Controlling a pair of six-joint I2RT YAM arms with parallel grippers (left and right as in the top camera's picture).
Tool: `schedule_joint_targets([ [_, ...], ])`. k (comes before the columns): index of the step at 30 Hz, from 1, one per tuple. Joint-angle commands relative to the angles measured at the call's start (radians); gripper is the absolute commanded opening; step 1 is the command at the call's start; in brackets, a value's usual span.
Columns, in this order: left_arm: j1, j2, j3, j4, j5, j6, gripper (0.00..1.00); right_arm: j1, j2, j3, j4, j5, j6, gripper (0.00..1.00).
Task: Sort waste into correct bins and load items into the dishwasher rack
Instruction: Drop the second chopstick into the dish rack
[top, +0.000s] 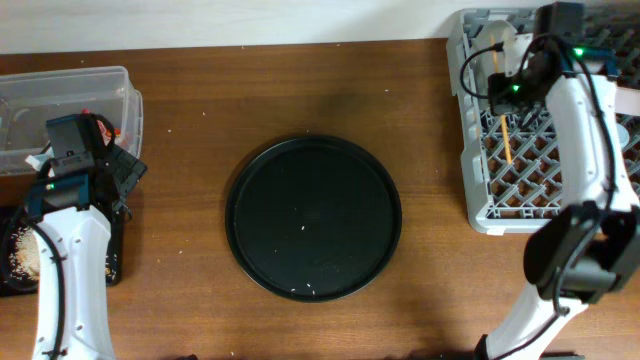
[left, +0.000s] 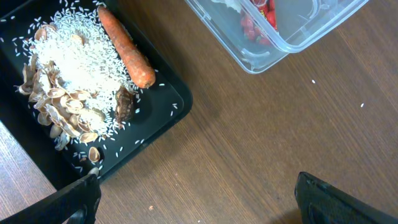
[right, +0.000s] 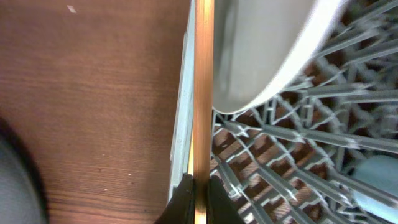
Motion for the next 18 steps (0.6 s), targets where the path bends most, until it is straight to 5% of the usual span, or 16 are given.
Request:
schedule_joint_targets([
  [1, 0.003, -0.004, 0.01, -0.001, -0.006, -0.012, 0.99, -0.004, 0.06, 0.002, 0.023, -0.012, -0.013, 0.06],
  [2, 0.003, -0.004, 0.01, -0.001, -0.006, -0.012, 0.99, -0.004, 0.069, 0.002, 0.024, -0.012, -0.011, 0.07],
  [6, 0.003, -0.005, 0.01, -0.001, -0.006, -0.012, 0.99, -0.004, 0.066, 0.018, 0.005, 0.0, 0.074, 0.96],
  [11, 0.003, -0.005, 0.01, -0.001, -0.006, -0.012, 0.99, -0.004, 0.0, 0.176, -0.214, -0.001, 0.179, 0.98],
  [18, 0.003, -0.005, 0.01, -0.001, -0.006, -0.012, 0.99, 0.07, -0.524, 0.188, -0.56, -0.143, 0.31, 0.98],
])
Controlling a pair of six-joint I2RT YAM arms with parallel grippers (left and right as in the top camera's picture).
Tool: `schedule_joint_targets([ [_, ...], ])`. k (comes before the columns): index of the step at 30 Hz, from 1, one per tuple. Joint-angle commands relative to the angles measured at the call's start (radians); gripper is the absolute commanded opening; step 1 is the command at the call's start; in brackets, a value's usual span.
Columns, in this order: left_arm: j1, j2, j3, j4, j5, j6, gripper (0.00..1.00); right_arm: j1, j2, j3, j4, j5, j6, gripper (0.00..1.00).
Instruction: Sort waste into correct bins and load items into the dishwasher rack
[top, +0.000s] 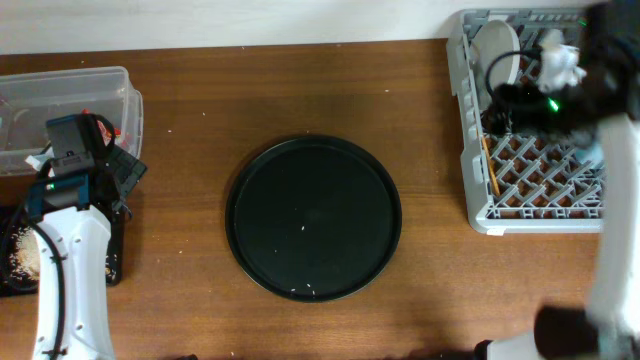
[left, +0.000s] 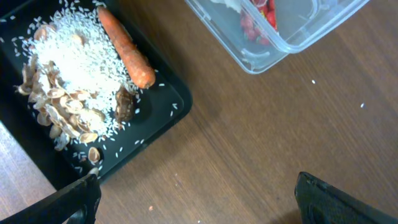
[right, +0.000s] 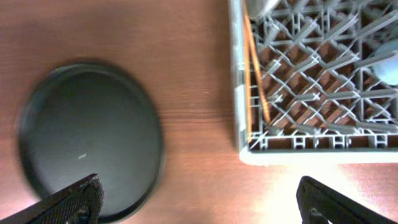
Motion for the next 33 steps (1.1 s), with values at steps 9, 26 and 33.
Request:
schedule_joint_targets([
  [9, 0.003, -0.005, 0.01, -0.003, -0.007, -0.012, 0.99, 0.065, -0.892, -0.131, -0.107, -0.034, 0.111, 0.98],
  [26, 0.003, -0.005, 0.01, -0.003, -0.007, -0.012, 0.99, 0.124, -1.432, -1.248, 0.874, 0.01, 0.001, 0.98],
  [33, 0.003, -0.004, 0.01, -0.003, -0.007, -0.012, 0.99, 0.161, -1.629, -1.848, 1.484, 0.024, 0.001, 0.98],
])
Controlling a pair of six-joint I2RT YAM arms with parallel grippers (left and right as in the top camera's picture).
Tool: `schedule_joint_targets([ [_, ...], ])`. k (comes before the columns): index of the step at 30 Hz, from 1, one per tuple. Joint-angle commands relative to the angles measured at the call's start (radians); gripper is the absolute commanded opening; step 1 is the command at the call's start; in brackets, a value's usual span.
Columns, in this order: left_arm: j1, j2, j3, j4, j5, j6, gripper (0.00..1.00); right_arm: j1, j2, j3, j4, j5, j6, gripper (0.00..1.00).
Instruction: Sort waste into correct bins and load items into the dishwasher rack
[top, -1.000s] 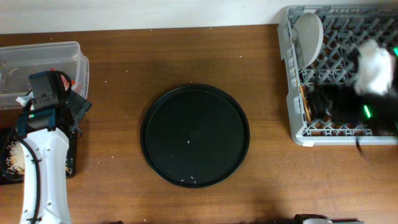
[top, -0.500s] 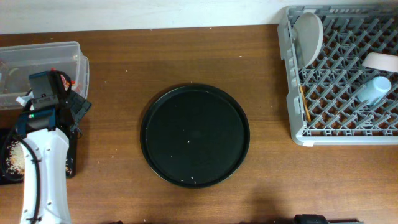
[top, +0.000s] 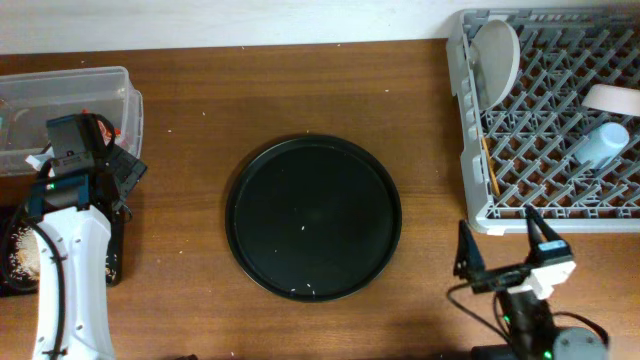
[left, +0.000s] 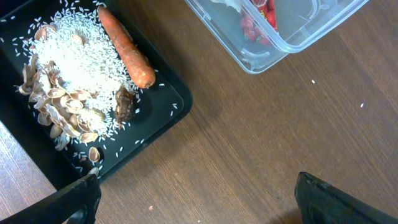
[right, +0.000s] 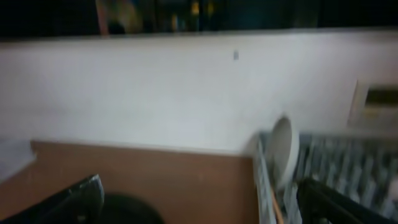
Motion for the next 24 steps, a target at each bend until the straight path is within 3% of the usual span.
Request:
schedule_joint_targets([
  [1, 0.003, -0.004, 0.01, -0.001, -0.006, -0.012, 0.99, 0.006, -0.02, -0.129, 0.143, 0.018, -0.008, 0.98],
  [10, 0.003, -0.004, 0.01, -0.001, -0.006, -0.012, 0.99, 0.007, -0.02, -0.337, 0.378, 0.097, -0.006, 0.98],
  [13, 0.003, -0.004, 0.01, -0.001, -0.006, -0.012, 0.99, 0.007, -0.02, -0.337, 0.322, 0.096, -0.005, 0.98],
  [16, 0.003, -0.004, 0.01, -0.001, -0.006, -0.012, 0.99, 0.006, -0.02, -0.337, 0.12, 0.09, -0.005, 0.98],
  [24, 0.003, -0.004, 0.01, -0.001, -0.006, -0.012, 0.99, 0.006, -0.011, -0.337, 0.123, 0.097, -0.005, 0.98],
])
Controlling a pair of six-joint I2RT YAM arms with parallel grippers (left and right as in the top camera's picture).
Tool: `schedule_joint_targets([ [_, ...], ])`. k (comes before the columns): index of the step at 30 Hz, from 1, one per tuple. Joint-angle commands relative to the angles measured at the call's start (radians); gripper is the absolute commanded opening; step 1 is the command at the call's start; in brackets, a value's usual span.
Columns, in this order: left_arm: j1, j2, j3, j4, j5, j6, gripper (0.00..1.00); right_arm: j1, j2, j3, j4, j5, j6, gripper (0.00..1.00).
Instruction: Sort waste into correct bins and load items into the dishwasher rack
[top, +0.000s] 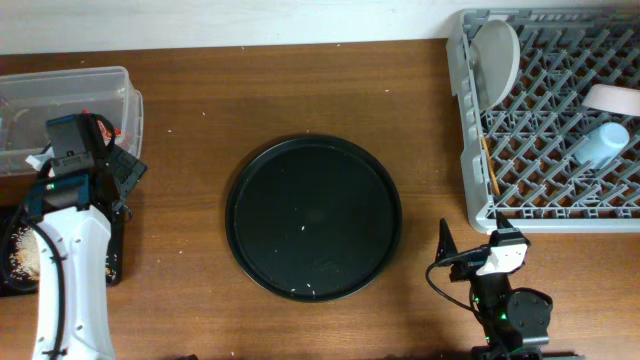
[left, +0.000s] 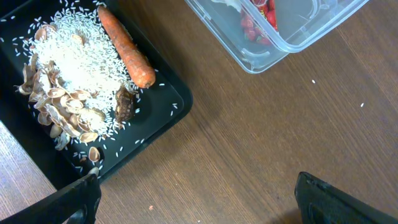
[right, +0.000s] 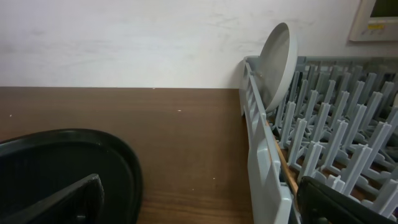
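A grey dishwasher rack (top: 479, 216) stands at the right. It holds an upright white plate (top: 497, 50), an orange chopstick (top: 489, 165) along its left wall, a pale blue cup (top: 600, 146) and a white bowl (top: 611, 97). My right gripper (top: 470, 252) is open and empty, low by the table's front edge, level with the rack wall (right: 264, 168) and the chopstick (right: 283, 167). My left gripper (left: 196, 200) is open and empty over bare wood. It hangs beside a black bin (left: 169, 118) of rice (left: 74, 59), shells and a carrot (left: 126, 46).
A round black tray (top: 313, 218) lies mid-table with a few crumbs on it, and its edge (right: 62, 162) is left of my right gripper. A clear plastic container (left: 273, 45) with red scraps sits at the far left, behind the black bin.
My right gripper sits a little further left and lower at the front edge. Its view has dropped from the back wall to the tabletop and rack side. The left arm has not moved.
My right gripper was shut on the orange chopstick at the rack's left wall, beside the plate. Then the chopstick lay in the rack and the gripper was open above it. Later the right arm was down at the front edge, where it is now. The left arm stayed put.
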Motion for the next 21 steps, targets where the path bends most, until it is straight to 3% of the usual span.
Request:
schedule_joint_targets([
  [1, 0.003, -0.004, 0.01, -0.001, -0.006, -0.012, 0.99, 0.006, -0.004, -0.005, -0.007, 0.013, 0.004, 0.98],
  [8, 0.003, -0.005, 0.005, -0.007, -0.027, 0.026, 0.99, 0.006, -0.004, -0.005, -0.007, 0.013, 0.004, 0.98],
  [11, -0.009, -0.106, -0.009, -0.137, 0.025, 0.051, 0.99, 0.006, -0.004, -0.005, -0.007, 0.012, 0.004, 0.98],
  [13, -0.046, -0.183, -0.056, -0.118, 0.029, 0.052, 0.99, 0.006, -0.004, -0.005, -0.007, 0.012, 0.004, 0.98],
  [18, -0.218, -0.523, -0.487, 0.367, 0.009, 0.341, 0.99, 0.006, -0.004, -0.005, -0.007, 0.013, 0.004, 0.98],
  [21, -0.225, -0.738, -0.702, 0.508, 0.009, 0.364, 0.99, 0.006, -0.004, -0.005, -0.007, 0.013, 0.004, 0.99],
])
